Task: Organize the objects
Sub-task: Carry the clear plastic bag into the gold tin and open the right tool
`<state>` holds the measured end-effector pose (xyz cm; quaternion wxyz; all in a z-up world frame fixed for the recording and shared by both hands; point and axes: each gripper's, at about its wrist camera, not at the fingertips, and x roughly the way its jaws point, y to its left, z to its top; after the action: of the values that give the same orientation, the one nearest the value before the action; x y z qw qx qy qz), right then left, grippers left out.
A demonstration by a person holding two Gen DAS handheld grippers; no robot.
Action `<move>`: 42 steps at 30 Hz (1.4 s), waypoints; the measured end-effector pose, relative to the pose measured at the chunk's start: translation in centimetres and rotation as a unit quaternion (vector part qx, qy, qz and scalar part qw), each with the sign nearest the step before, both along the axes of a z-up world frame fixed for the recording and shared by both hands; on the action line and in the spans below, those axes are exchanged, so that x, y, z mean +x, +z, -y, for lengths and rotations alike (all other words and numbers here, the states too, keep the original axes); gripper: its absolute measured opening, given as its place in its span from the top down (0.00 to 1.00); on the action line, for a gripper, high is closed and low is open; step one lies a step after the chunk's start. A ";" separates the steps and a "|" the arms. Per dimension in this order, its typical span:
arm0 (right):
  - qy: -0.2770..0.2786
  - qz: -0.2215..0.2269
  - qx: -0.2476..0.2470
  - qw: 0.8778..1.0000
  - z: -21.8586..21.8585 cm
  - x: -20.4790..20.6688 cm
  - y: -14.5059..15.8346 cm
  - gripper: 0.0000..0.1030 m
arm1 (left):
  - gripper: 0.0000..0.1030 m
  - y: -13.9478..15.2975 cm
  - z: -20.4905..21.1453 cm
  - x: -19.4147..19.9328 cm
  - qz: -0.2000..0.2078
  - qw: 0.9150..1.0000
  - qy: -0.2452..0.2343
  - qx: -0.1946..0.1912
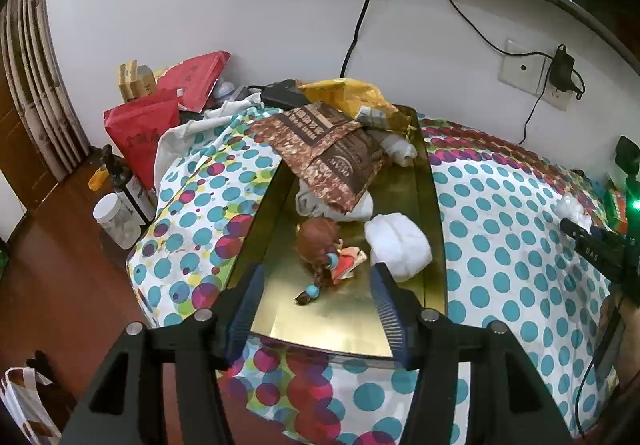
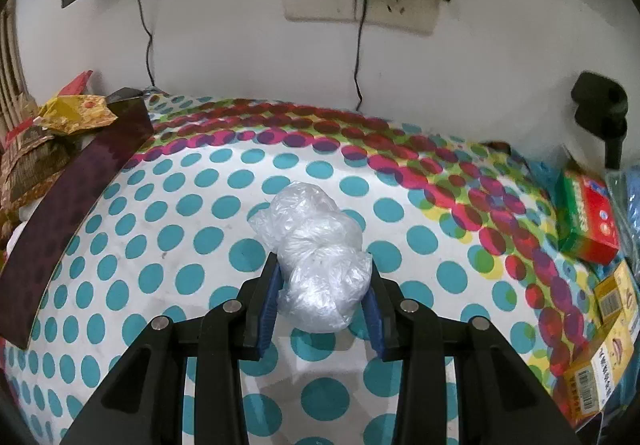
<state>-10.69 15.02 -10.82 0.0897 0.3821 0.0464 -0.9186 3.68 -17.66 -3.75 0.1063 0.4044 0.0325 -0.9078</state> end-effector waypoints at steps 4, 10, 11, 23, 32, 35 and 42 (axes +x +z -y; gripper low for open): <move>0.016 -0.022 0.008 1.000 0.6 0.7 0.5 0.65 | 0.45 0.3 0.4 0.7 -0.012 1.000 0.002 -0.011; 0.042 -0.016 0.034 0.998 2.1 0.6 0.3 0.65 | 0.44 0.5 1.1 1.0 -0.018 1.000 0.005 -0.013; 0.045 -0.014 0.038 0.998 2.4 0.6 0.2 0.65 | 0.44 0.5 1.2 1.0 -0.020 1.000 0.007 -0.014; 0.093 -0.025 0.001 0.995 8.6 1.9 3.2 0.65 | 0.44 0.8 1.8 1.5 -0.028 0.999 0.005 -0.022; 0.173 -0.033 -0.022 0.984 17.1 4.1 7.4 0.64 | 0.44 1.5 3.2 2.6 -0.041 0.998 0.020 -0.035; 0.199 -0.019 -0.017 0.980 20.4 4.7 7.4 0.64 | 0.44 1.8 4.2 3.3 -0.045 0.998 0.028 -0.039; 0.235 0.014 0.000 0.972 25.4 5.7 5.8 0.64 | 0.44 2.4 6.7 4.2 -0.050 0.997 0.051 -0.023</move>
<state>-5.02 -10.34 -4.99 0.3040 0.3728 0.1340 -0.8664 7.86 -24.32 -1.34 0.1597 0.3540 0.0371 -0.9207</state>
